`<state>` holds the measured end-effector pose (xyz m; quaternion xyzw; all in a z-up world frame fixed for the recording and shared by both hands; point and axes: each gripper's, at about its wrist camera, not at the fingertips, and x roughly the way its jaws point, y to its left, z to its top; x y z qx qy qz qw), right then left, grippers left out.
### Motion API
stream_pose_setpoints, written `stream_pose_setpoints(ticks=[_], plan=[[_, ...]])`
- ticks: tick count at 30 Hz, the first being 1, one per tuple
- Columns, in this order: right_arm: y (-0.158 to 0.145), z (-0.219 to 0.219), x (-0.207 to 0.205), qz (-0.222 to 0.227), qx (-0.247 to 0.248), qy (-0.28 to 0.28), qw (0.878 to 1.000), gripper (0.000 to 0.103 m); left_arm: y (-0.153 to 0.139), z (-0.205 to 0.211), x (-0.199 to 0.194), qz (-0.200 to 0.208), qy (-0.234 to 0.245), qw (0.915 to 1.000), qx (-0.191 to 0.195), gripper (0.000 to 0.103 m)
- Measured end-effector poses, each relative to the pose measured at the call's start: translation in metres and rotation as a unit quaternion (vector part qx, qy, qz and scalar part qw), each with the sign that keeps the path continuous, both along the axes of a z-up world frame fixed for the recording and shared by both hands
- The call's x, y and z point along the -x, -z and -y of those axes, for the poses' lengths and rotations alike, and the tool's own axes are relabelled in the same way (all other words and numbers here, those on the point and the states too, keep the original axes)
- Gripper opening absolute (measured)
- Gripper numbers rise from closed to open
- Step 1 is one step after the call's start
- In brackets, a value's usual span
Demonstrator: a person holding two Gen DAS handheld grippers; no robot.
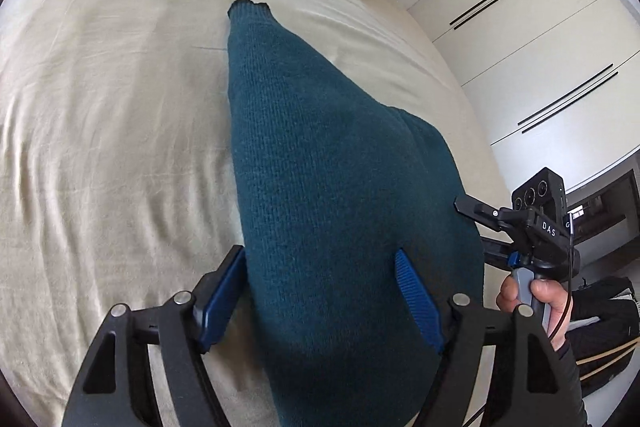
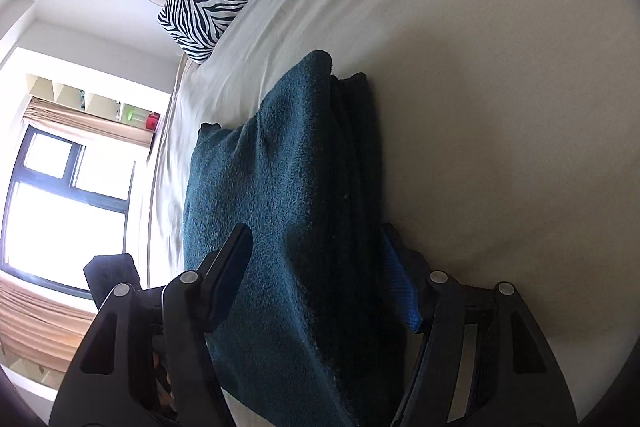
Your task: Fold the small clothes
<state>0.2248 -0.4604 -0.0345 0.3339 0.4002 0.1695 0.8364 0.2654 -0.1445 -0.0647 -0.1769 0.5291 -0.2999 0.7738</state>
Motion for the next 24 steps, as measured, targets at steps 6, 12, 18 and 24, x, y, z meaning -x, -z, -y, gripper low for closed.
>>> stream_pose_setpoints(ticks=[6,12,18,24], plan=[[-0.005,-0.017,-0.009,-0.012,0.068,0.004,0.998,0.026,-0.001,0.011,-0.004,-0.005,-0.003,0.9999,-0.013,0.053],[-0.045,-0.059,0.025,0.032,0.168,0.018,0.985,0.021,-0.037,0.009,0.016,0.027,0.01,0.9985,-0.047,0.042],[-0.077,-0.114,0.078,0.07,0.16,-0.018,0.985,0.021,-0.077,-0.043,0.064,0.054,0.012,0.9973,-0.049,0.042],[-0.069,-0.187,0.117,0.075,0.126,-0.061,0.987,0.021,-0.09,-0.106,0.118,0.059,0.009,0.9957,-0.071,0.043]])
